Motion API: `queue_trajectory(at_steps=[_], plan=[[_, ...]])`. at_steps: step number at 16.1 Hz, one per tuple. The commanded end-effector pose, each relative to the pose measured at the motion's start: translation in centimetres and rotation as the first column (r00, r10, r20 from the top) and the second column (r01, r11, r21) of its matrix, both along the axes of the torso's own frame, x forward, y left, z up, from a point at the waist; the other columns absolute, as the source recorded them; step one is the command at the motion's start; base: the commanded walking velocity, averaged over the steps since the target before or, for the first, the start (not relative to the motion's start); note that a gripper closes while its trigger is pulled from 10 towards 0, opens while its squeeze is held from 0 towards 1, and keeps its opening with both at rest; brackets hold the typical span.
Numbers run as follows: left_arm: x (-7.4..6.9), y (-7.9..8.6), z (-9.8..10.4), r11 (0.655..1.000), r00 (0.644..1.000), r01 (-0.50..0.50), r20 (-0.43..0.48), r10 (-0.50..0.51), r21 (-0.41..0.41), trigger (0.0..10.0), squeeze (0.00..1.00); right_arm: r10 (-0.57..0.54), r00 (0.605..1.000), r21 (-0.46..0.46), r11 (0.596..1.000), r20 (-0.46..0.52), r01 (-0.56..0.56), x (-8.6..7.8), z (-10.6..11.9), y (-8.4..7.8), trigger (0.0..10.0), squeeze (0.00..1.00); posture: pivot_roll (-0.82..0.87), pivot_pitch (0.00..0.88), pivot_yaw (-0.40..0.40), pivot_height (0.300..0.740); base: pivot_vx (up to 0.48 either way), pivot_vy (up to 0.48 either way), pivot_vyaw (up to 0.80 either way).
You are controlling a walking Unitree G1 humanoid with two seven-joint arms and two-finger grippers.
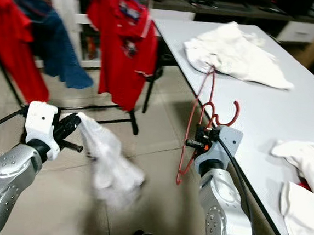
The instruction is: Hang hanger
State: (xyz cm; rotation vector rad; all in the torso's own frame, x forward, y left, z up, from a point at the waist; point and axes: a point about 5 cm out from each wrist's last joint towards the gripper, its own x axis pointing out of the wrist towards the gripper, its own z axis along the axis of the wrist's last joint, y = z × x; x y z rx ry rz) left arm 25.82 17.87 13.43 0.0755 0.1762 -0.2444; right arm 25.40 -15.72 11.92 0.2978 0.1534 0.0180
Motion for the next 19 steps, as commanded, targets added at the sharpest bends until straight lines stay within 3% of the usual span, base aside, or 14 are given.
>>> queue_trajectory(at_steps=[1, 3, 6, 13, 16, 19], plan=[[0.2, -0.8, 0.7, 1.000, 0.999, 0.028, 0.036, -0.028, -0.004, 10.0, 0.00, -0.008, 1.000, -0.022, 1.000, 0.007, 0.008, -0.1, 0.5, -0.4, 10.0, 0.00, 0.08, 0.055, -0.088, 0.740, 0.000, 0.000, -0.80], [0.4, -1.1, 0.8, 0.999, 0.998, 0.041, 0.045, -0.041, -0.009, 10.0, 0.00, -0.003, 1.000, -0.094, 0.996, 0.028, 0.005, 0.0, 0.6, -0.4, 10.0, 0.00, 0.07, 0.055, -0.082, 0.740, 0.000, 0.000, -0.80], [0.8, -1.7, 0.9, 0.998, 0.997, 0.059, 0.050, -0.059, 0.001, 10.0, 0.00, -0.057, 0.998, -0.060, 0.996, 0.036, 0.059, 0.2, 1.1, -0.5, 10.0, 0.00, 0.07, 0.047, -0.085, 0.740, 0.000, 0.000, -0.80], [1.2, -1.8, 1.4, 0.998, 0.997, 0.060, 0.047, -0.060, -0.012, 10.0, 0.00, -0.065, 0.998, -0.030, 0.997, 0.014, 0.065, 0.3, 0.8, -0.3, 10.0, 0.00, 0.08, 0.038, -0.080, 0.740, 0.000, 0.000, -0.80], [1.3, -1.7, 1.5, 0.999, 0.997, 0.051, 0.063, -0.051, 0.001, 10.0, 0.00, -0.065, 0.997, -0.096, 0.993, 0.036, 0.068, 0.7, 0.9, -0.3, 10.0, 0.00, 0.09, 0.037, -0.082, 0.740, 0.000, 0.000, -0.80], [1.2, -1.7, 1.5, 0.999, 0.997, 0.052, 0.063, -0.052, -0.003, 10.0, 0.00, -0.076, 0.996, -0.079, 0.994, 0.037, 0.079, 0.6, 0.9, -0.3, 10.0, 0.00, 0.09, 0.032, -0.078, 0.740, 0.000, 0.000, -0.80]])
